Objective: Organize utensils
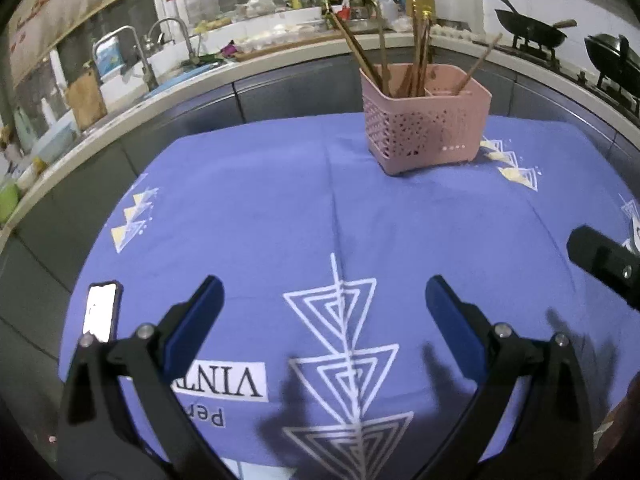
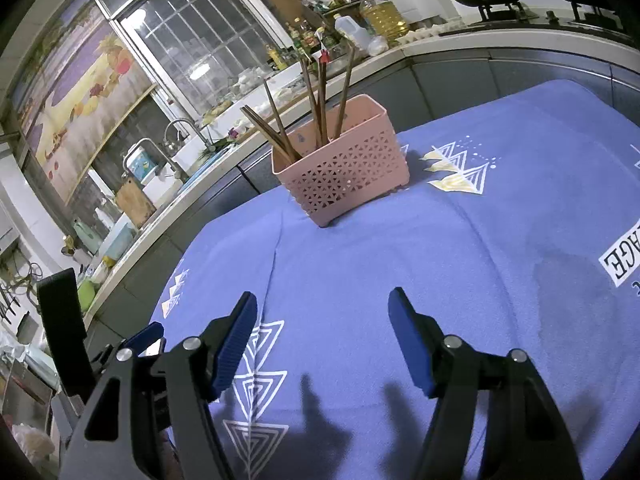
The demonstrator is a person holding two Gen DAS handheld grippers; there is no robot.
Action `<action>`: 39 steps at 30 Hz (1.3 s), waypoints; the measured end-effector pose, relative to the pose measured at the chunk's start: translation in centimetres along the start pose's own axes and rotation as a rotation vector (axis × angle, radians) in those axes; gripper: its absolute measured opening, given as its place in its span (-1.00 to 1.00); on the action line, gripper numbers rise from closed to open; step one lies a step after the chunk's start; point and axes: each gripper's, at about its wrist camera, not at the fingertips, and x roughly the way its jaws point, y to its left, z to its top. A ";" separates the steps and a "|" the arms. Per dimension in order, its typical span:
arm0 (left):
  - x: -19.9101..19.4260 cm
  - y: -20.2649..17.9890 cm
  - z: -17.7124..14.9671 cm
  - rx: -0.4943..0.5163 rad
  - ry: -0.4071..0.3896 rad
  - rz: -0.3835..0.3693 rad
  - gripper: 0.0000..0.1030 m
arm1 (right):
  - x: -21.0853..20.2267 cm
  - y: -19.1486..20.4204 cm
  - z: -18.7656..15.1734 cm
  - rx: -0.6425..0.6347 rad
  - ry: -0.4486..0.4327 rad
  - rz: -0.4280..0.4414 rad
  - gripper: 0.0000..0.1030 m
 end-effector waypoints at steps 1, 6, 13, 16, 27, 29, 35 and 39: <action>0.0 0.0 0.0 0.001 0.000 0.000 0.88 | 0.0 0.0 0.0 0.001 0.000 0.000 0.34; -0.1 0.0 0.0 -0.002 0.001 0.002 0.88 | 0.0 0.0 -0.1 0.004 0.002 -0.002 0.34; -0.2 0.5 0.0 -0.023 0.016 0.002 0.88 | 0.1 -0.1 -0.2 0.004 0.006 -0.002 0.35; -0.3 0.7 0.1 -0.029 0.014 0.008 0.88 | 0.0 -0.1 -0.2 0.003 0.005 -0.002 0.35; -1.1 1.4 0.5 -0.055 -0.010 0.013 0.88 | 0.1 0.0 -0.2 0.003 0.006 0.005 0.36; -1.3 1.5 0.6 -0.060 -0.018 0.004 0.88 | 0.1 0.0 -0.2 0.003 0.006 0.004 0.36; -2.0 1.7 0.8 -0.070 -0.050 -0.012 0.88 | 0.1 0.0 -0.2 0.000 0.007 0.006 0.37; -2.5 1.7 0.9 -0.072 -0.070 -0.017 0.88 | 0.1 0.2 0.0 -0.003 0.005 0.007 0.37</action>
